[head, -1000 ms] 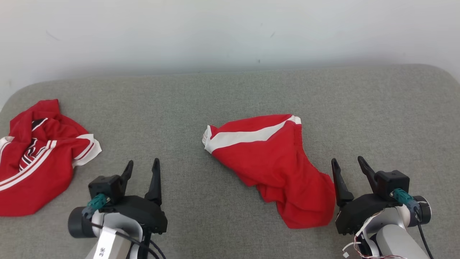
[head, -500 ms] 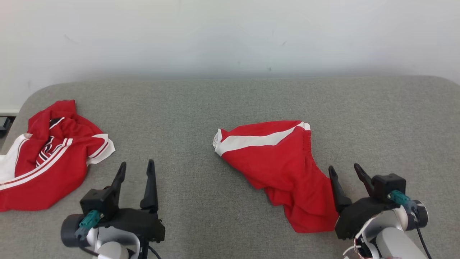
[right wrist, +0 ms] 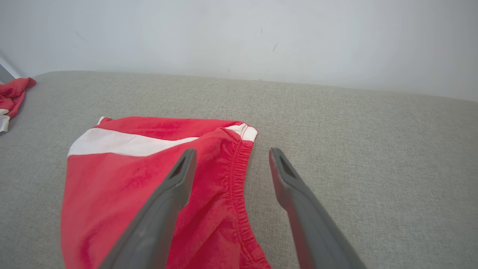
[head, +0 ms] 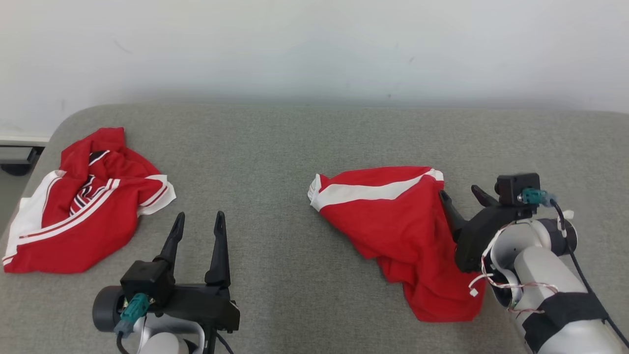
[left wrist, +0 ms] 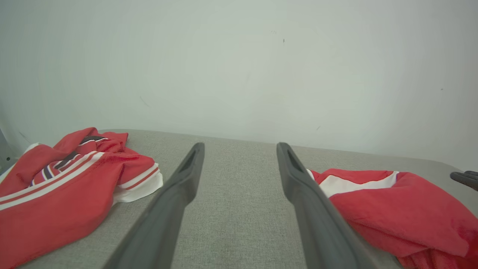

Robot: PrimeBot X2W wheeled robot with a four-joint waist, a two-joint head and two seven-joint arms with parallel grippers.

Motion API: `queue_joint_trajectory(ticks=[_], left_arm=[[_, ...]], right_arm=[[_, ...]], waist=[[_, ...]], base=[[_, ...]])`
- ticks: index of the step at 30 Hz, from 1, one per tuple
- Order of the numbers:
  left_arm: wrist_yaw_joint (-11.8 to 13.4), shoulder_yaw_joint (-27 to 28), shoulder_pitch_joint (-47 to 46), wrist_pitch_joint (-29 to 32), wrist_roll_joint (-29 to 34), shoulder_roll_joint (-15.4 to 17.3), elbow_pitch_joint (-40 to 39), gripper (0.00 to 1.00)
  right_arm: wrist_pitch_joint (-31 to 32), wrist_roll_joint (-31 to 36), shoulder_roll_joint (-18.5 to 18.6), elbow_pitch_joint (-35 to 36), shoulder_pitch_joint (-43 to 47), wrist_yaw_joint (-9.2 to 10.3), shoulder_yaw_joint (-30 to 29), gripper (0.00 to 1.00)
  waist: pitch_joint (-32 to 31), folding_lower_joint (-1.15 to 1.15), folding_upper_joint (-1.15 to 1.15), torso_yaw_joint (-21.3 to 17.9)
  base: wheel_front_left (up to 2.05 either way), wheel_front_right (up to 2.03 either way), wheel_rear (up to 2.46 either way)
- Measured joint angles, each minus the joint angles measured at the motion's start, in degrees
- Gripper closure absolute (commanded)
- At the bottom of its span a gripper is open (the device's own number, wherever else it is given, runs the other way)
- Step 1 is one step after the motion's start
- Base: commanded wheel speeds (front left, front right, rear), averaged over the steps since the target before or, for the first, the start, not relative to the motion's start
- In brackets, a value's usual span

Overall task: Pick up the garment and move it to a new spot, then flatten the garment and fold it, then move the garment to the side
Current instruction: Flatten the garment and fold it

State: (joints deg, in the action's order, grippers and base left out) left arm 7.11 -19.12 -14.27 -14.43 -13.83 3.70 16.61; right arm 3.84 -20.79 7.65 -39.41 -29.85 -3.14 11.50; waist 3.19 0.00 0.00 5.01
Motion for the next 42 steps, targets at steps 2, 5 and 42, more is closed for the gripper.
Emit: queue_joint_trajectory(ticks=[2,5,42], left_arm=[[0.0,-0.2,0.0,0.0,0.9,0.0,-0.9,0.00],[0.0,-0.3,0.0,0.0,1.3,-0.1,-1.4,0.00],[0.0,1.6,0.0,1.9,1.8,-1.0,-5.3,0.00]], right_arm=[[1.4,-0.1,0.0,-2.1,-1.6,-0.24,0.0,0.00],[3.5,-0.3,0.0,-5.4,-4.0,-0.40,0.2,0.00],[-1.8,-0.8,-0.2,-17.1,-15.6,-2.97,1.5,1.00]], waist=[[0.1,0.00,0.00,0.6],[0.4,0.00,0.00,1.5],[2.9,0.00,0.00,2.3]], base=[[0.00,0.00,0.00],[0.00,0.00,0.00],[0.00,0.00,0.00]])
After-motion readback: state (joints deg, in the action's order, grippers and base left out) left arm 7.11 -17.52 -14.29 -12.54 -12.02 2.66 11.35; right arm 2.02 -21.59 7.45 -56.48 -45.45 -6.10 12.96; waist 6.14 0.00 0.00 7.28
